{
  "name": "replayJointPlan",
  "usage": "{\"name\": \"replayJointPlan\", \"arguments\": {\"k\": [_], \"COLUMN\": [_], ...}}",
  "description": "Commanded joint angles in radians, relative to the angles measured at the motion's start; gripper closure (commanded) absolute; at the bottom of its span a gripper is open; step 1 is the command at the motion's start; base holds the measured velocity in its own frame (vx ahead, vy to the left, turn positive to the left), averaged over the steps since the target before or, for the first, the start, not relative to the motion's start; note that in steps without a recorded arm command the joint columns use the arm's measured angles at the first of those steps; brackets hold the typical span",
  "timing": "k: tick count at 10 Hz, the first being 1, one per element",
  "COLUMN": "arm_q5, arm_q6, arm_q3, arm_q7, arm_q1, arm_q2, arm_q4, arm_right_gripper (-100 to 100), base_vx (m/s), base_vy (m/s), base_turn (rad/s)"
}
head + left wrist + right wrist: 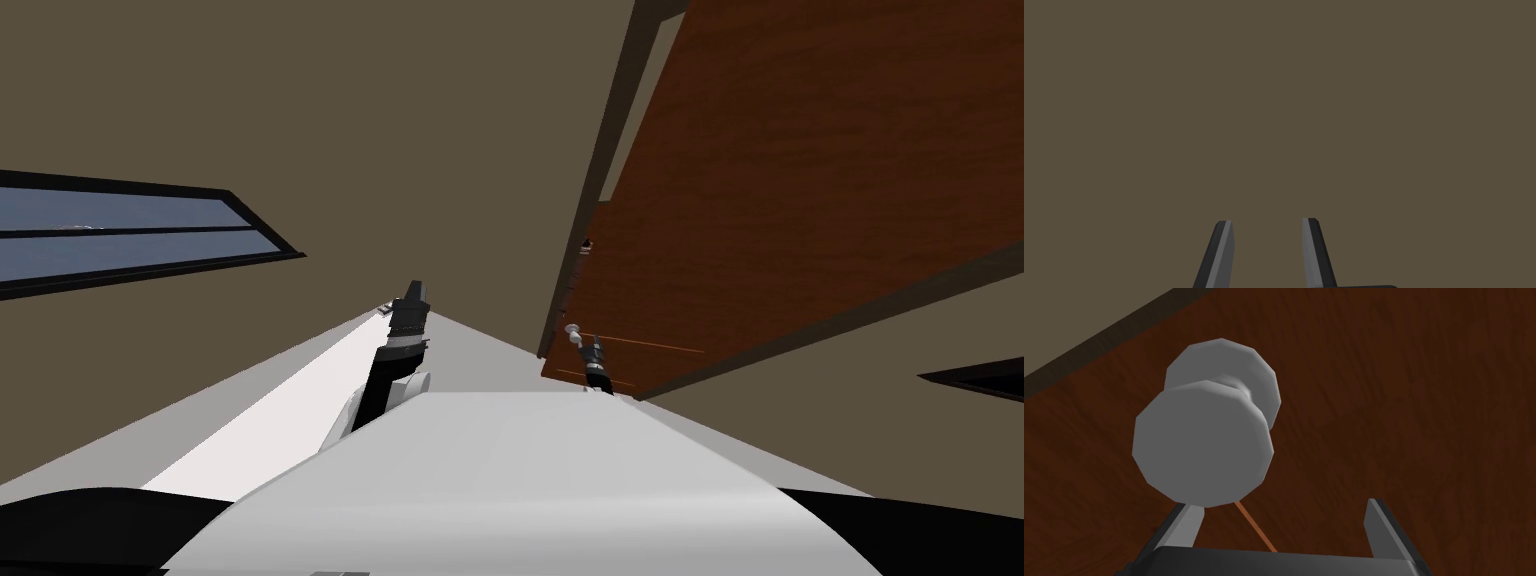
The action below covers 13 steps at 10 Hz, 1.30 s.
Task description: Pull the door open
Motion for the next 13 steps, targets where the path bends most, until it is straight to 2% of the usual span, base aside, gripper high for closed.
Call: {"name": "replayJointPlan", "arguments": {"k": [1, 2, 6, 7, 11, 13], "arm_q5": [0.003, 0.003, -0.038, -0.038, -0.083, -0.083], "arm_q6": [0.018, 0.018, 0.033, 0.033, 0.049, 0.049], "arm_q3": [0.011, 0.011, 0.026, 0.026, 0.043, 0.043], "arm_q7": [-0.005, -0.005, -0.116, -0.116, -0.223, -0.234], "arm_q1": [0.007, 0.007, -0.004, -0.004, -0.017, -0.017], "arm_q2": [0.018, 0.018, 0.034, 0.034, 0.052, 0.052], "arm_q4": [-0.037, -0.037, -0.039, -0.039, -0.041, -0.041], "arm_right_gripper": [-100, -100, -100, -100, -100, -100], "base_vx": [-0.015, 0.0, -0.048, -0.053, -0.067, -0.031], "base_vy": [-0.009, 0.0, -0.015, -0.012, -0.017, -0.012], "base_turn": [-0.008, 0.0, 0.033, 0.013, 0.032, 0.014]}}
